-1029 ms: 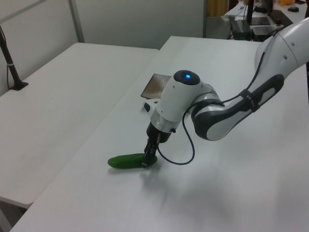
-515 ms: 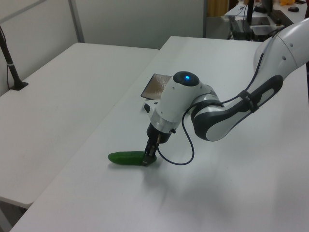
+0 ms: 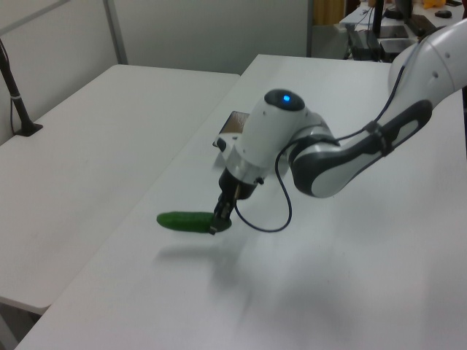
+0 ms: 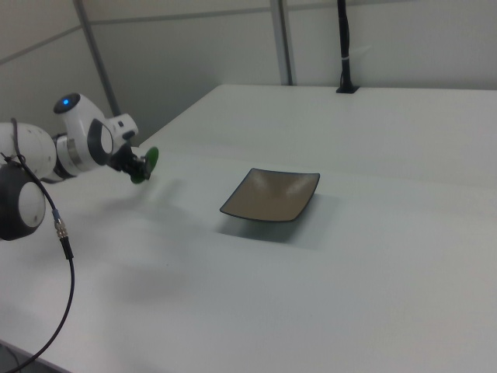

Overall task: Cucumber placed on a ceramic plate
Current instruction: 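Lift the cucumber and carry it toward the brown square plate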

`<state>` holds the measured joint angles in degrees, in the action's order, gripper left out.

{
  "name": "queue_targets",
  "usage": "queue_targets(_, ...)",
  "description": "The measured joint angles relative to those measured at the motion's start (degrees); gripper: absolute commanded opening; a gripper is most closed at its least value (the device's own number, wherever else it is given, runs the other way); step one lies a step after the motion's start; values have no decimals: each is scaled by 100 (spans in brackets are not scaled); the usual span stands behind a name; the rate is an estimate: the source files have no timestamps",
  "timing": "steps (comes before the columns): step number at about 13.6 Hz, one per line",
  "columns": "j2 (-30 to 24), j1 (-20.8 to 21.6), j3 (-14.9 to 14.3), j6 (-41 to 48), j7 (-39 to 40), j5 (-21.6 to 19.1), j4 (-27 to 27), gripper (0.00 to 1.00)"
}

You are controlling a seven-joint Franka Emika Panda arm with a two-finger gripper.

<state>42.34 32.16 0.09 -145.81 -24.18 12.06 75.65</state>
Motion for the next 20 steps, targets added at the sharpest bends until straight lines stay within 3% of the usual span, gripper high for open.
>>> queue_targets(8, -1944, -470, 21, 1407, -13, -843, 589, 24)
queue_targets(12, -2637, -588, 26, 1891, 165, -939, 1087, 24)
queue_targets(17, -3304, -869, 27, 2484, 1074, -1226, 1666, 24)
queue_targets(20, -3489, -1320, 27, 2657, 1712, -1303, 1873, 24)
